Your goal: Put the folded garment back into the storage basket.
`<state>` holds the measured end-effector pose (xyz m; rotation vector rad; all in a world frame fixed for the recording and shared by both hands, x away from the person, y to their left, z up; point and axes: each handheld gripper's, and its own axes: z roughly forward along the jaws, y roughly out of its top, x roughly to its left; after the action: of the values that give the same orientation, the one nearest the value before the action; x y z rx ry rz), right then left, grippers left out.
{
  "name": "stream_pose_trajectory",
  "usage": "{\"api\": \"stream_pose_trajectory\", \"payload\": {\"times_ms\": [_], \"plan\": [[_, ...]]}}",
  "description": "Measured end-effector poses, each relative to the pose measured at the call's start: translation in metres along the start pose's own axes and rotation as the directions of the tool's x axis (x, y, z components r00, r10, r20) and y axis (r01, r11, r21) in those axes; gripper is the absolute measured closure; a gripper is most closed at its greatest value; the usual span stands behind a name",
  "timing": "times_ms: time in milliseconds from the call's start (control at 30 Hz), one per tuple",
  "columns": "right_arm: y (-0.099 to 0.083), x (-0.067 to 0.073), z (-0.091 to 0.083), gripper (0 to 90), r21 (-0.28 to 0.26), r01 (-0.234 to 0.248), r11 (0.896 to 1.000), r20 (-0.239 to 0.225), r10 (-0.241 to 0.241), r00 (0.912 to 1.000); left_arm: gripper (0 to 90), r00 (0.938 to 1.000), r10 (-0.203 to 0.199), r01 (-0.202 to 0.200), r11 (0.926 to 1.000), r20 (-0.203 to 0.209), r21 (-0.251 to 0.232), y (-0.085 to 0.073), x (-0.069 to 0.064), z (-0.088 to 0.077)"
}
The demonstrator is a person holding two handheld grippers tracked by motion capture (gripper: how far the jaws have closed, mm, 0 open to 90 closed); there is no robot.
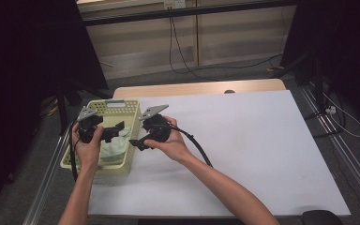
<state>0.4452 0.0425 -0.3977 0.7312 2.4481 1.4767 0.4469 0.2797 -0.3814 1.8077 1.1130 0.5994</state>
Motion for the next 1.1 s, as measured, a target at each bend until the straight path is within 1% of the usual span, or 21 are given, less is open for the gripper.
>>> {"api": "stream_pose_trajectory", "payload": {"times_ms": [100,167,200,233,333,433,533,600,700,800,833,900,1033,1100], "plan": [[-0.005,-0.001,-0.005,6.8,0.006,0.000,1.000,0.007,0.000,1.0000,4.4,0.9999,0.010,-0.010,0.9998,0.006,-0.020,0.002,-0.007,-0.003],[-0.008,-0.002,-0.010,6.8,0.005,0.001,1.000,0.023,-0.001,0.9997,4.4,0.9997,0.007,-0.007,0.9997,0.024,-0.023,0.001,-0.010,-0.005],[-0.009,-0.003,-0.011,6.8,0.005,-0.002,1.000,0.025,0.002,0.9997,4.4,0.9992,0.015,-0.014,0.9995,0.037,-0.027,0.001,-0.013,-0.005],[-0.010,-0.004,-0.014,6.7,0.009,-0.011,1.000,0.026,0.011,0.9996,4.4,0.9989,0.024,-0.023,0.9994,0.041,-0.026,0.000,-0.016,-0.004],[-0.014,-0.007,-0.022,6.5,0.000,-0.014,1.000,0.051,0.014,0.9986,4.4,0.9987,0.041,-0.040,0.9989,0.032,-0.026,0.000,-0.022,-0.004],[-0.019,-0.008,-0.029,6.4,-0.002,-0.015,1.000,0.087,0.015,0.9961,4.4,0.9982,0.042,-0.040,0.9982,0.044,-0.046,0.001,-0.028,-0.007],[-0.024,-0.010,-0.036,6.3,-0.003,-0.028,1.000,0.103,0.028,0.9943,4.4,0.9978,0.041,-0.039,0.9980,0.053,-0.050,0.001,-0.034,-0.009],[-0.026,-0.011,-0.040,6.3,0.006,-0.022,1.000,0.129,0.021,0.9915,4.4,0.9976,0.045,-0.042,0.9976,0.052,-0.056,0.000,-0.038,-0.010],[-0.028,-0.012,-0.048,6.1,0.001,-0.017,1.000,0.138,0.017,0.9903,4.4,0.9972,0.051,-0.047,0.9971,0.055,-0.060,0.000,-0.043,-0.012],[-0.031,-0.011,-0.056,5.9,-0.011,-0.006,1.000,0.147,0.007,0.9891,5.1,0.9958,0.062,-0.057,0.9961,0.068,-0.067,0.000,-0.048,-0.015],[-0.031,-0.011,-0.058,5.9,-0.012,-0.002,1.000,0.153,0.004,0.9882,5.6,0.9946,0.068,-0.063,0.9961,0.078,-0.062,0.000,-0.050,-0.016],[-0.034,-0.011,-0.064,5.9,-0.018,0.001,1.000,0.168,0.002,0.9857,5.2,0.9932,0.068,-0.062,0.9959,0.094,-0.066,-0.001,-0.053,-0.019],[-0.038,-0.011,-0.074,5.9,-0.022,0.006,1.000,0.188,-0.001,0.9822,5.1,0.9937,0.074,-0.068,0.9943,0.083,-0.082,-0.004,-0.061,-0.023],[-0.040,-0.011,-0.079,5.8,-0.024,0.007,1.000,0.204,-0.002,0.9789,5.0,0.9925,0.070,-0.062,0.9944,0.100,-0.086,-0.005,-0.063,-0.024]]}}
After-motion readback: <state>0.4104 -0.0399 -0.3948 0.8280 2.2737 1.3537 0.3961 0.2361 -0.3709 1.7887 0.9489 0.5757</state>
